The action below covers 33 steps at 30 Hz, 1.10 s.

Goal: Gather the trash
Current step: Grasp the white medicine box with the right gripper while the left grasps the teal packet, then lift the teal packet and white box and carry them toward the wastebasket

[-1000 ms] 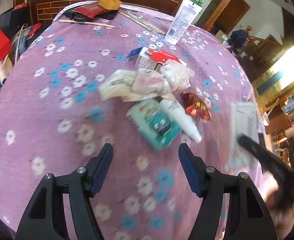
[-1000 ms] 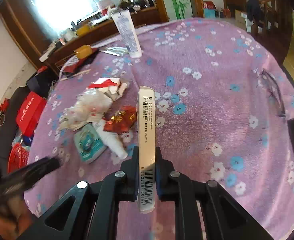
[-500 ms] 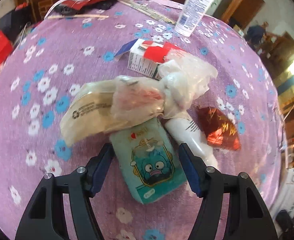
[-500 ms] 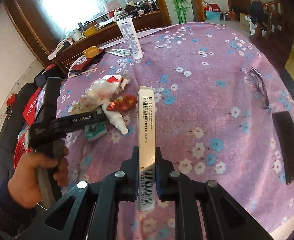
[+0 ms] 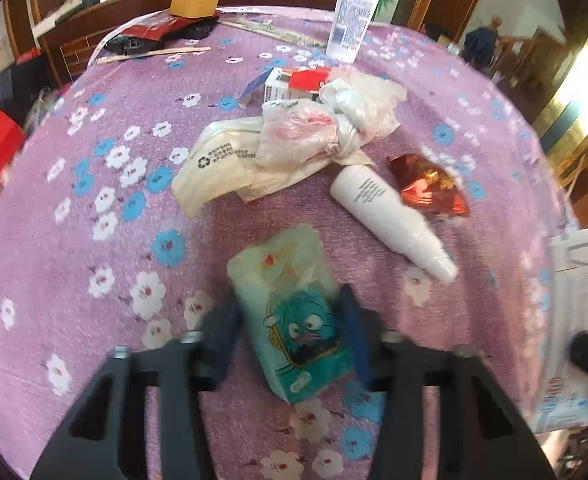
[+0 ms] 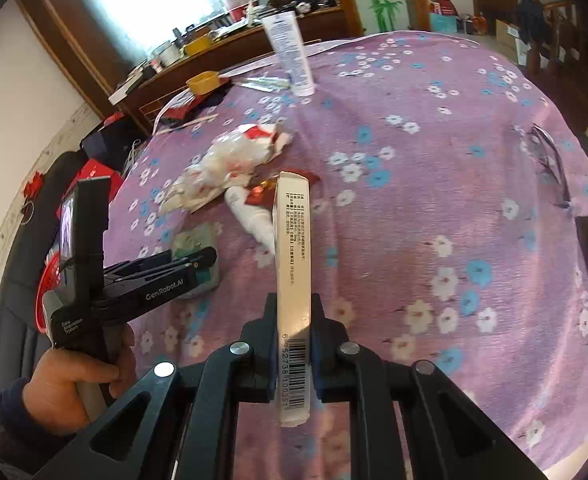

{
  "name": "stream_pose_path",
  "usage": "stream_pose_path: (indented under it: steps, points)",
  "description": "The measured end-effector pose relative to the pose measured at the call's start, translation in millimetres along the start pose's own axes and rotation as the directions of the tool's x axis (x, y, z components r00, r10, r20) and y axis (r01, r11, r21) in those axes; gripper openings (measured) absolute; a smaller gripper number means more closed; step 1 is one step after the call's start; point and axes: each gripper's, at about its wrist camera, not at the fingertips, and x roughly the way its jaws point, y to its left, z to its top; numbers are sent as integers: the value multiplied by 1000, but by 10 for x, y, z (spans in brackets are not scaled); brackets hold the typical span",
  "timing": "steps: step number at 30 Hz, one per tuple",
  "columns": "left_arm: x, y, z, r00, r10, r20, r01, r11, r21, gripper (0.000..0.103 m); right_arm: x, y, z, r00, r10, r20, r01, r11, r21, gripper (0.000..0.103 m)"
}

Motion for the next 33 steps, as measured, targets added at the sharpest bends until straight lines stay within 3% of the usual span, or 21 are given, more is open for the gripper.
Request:
stream_pose_path:
  steps: [3,5,11,21,33]
  points:
    - [-128,55,-101,1000,3,22,-4,1000,15,23,14,119,-14,1000,-1,6,2,1000,-25,14]
    - [-206,99,-167,999,7,32,-8,1000,20,21,27,174,-22,1000,2,8,-2,1000,-29,14]
    - [-496,292,-351,998,2,69,0,1000,-30,21,111,364,-61,1000,15,2,-15,999,-47,14]
    - [-1020,456,-457,976,116,182,-119,993,5,21,248,828,-64,997,71,-1,-70,991,-116,14]
    - [-1219,730,-505,952,216,216,-219,976,-11,21,369,1196,-43,994,109,-9,-109,979,-172,14]
